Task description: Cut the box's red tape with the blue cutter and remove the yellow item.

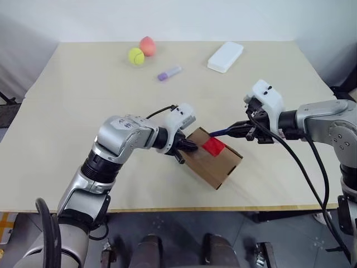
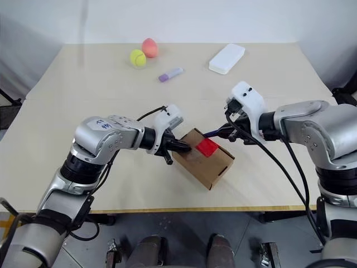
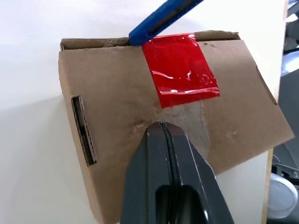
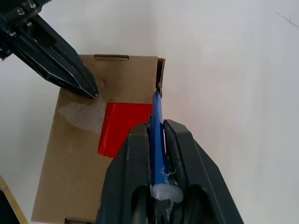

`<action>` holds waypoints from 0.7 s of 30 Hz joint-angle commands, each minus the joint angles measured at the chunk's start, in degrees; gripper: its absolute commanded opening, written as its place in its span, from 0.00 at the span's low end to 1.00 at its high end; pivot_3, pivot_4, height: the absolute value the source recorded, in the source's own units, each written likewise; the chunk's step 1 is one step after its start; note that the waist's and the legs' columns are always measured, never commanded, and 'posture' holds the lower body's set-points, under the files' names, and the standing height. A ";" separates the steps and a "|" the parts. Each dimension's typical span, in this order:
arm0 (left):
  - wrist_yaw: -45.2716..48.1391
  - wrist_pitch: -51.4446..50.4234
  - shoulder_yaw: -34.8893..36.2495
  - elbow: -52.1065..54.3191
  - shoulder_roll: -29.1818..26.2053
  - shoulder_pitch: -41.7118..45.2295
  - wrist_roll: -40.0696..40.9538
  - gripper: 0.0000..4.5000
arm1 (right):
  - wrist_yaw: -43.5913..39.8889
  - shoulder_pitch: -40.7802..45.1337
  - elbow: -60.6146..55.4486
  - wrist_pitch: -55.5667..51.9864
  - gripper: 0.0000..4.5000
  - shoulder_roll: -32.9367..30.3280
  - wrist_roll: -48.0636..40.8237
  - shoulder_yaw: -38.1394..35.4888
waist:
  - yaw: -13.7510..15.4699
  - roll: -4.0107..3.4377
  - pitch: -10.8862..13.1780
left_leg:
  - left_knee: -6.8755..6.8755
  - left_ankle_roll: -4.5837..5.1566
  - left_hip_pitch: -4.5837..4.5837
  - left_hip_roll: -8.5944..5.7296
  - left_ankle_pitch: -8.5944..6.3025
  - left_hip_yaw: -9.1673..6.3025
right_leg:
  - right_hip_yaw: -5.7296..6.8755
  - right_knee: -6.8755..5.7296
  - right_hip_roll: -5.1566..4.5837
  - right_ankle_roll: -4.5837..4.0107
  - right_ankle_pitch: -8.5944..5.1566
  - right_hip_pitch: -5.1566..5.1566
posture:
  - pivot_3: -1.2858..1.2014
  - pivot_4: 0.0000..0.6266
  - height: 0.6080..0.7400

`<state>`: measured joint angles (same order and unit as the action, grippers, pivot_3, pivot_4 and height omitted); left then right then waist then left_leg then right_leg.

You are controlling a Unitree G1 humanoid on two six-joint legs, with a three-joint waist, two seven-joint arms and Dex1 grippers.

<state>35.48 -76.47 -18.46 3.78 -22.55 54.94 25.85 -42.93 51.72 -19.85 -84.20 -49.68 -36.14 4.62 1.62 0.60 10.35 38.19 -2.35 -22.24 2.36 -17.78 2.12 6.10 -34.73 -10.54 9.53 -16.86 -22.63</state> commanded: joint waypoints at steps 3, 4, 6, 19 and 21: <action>-3.37 -3.59 -2.79 -1.61 1.38 -1.84 -2.11 0.00 | -0.90 1.70 -2.92 -4.37 0.04 -1.05 -3.01 -0.30 | 0.12 0.06 -0.04 | 0.00 0.00 0.05 0.00 0.00 -0.01 | 0.00 0.01 0.00 0.00 0.00 0.06 | 0.52 0.24 1.00; -3.73 -3.90 -2.63 -1.50 1.54 -2.02 -2.15 0.00 | -1.39 1.48 -3.63 -5.14 0.04 -2.01 -3.53 -0.38 | 0.18 0.07 -0.05 | 0.01 0.01 0.06 0.00 -0.01 -0.01 | 0.00 0.02 0.00 0.00 0.00 0.08 | 0.52 0.24 1.00; -4.32 -4.24 -2.30 -1.57 1.83 -2.15 -2.26 0.00 | -2.13 0.99 -4.68 -6.31 0.04 -3.78 -4.30 -0.48 | 0.44 0.08 -0.06 | 0.03 0.03 0.05 -0.02 -0.02 -0.01 | 0.00 0.08 -0.01 0.00 0.00 0.10 | 0.52 0.24 1.00; -5.17 -4.60 -1.62 -2.12 2.02 -2.08 -2.60 0.00 | -2.51 -2.99 -6.56 -7.53 0.04 -8.78 -6.91 -2.84 | 0.60 0.11 -0.08 | 0.05 0.07 0.06 -0.02 -0.04 0.00 | 0.00 0.11 0.00 0.00 0.00 0.12 | 0.52 0.24 1.00; -5.20 -4.53 -1.64 -2.36 2.14 -2.00 -2.64 0.00 | -2.33 -2.82 -6.62 -7.64 0.04 -8.68 -7.30 -2.93 | 0.60 0.11 -0.08 | 0.05 0.07 0.06 -0.02 -0.04 0.00 | 0.00 0.11 0.00 0.00 0.00 0.12 | 0.52 0.24 1.00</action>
<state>32.88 -78.50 -17.94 4.16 -20.19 54.91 25.55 -43.88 48.89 -24.58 -90.66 -57.51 -41.39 2.50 2.21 0.71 10.27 38.24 -2.28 -22.18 2.35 -17.82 2.11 6.10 -34.61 -10.54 9.53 -16.86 -22.51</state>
